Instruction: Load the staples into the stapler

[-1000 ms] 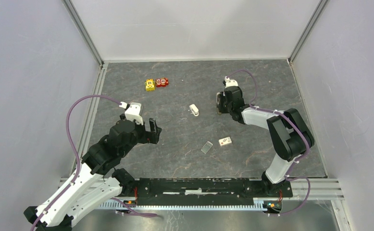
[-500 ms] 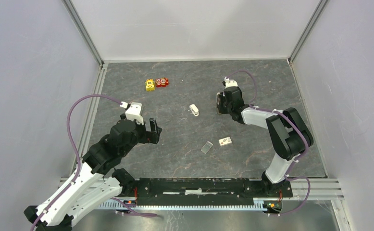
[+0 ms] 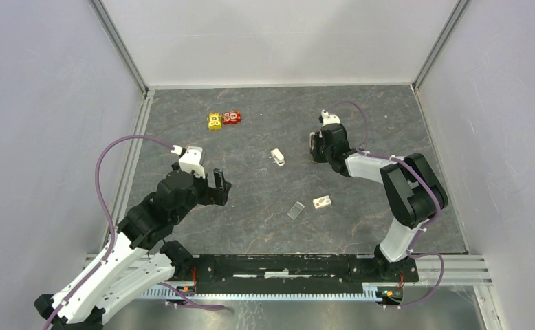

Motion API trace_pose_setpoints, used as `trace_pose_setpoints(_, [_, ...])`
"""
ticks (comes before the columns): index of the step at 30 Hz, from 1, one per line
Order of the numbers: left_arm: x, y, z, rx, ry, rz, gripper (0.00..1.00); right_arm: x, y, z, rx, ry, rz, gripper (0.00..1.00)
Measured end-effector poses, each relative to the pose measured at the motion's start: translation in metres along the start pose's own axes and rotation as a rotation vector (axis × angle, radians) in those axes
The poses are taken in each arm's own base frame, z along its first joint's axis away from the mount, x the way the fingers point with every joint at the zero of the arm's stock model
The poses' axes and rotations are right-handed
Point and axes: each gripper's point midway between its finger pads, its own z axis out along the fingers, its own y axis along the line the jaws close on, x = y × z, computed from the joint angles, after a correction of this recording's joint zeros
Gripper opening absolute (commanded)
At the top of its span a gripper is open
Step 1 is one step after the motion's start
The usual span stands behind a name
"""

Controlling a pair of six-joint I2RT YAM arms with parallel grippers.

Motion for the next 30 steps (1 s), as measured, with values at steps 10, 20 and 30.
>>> trace_pose_setpoints(10, [-0.0005,0.0002,-0.0008,0.001,-0.004,-0.001,1.00,0.0002,-0.0004,0.0011,0.000,0.001,0.000,0.22])
trace_pose_setpoints(20, [-0.0005,0.0003,-0.0009,0.001,-0.005,-0.002,1.00,0.0000,-0.0001,0.0012,-0.002,-0.001,0.000,0.25])
trace_pose_setpoints(30, [-0.0007,0.0006,-0.0009,-0.001,-0.005,-0.002,1.00,0.0002,0.0005,0.0010,-0.005,0.001,0.000,0.29])
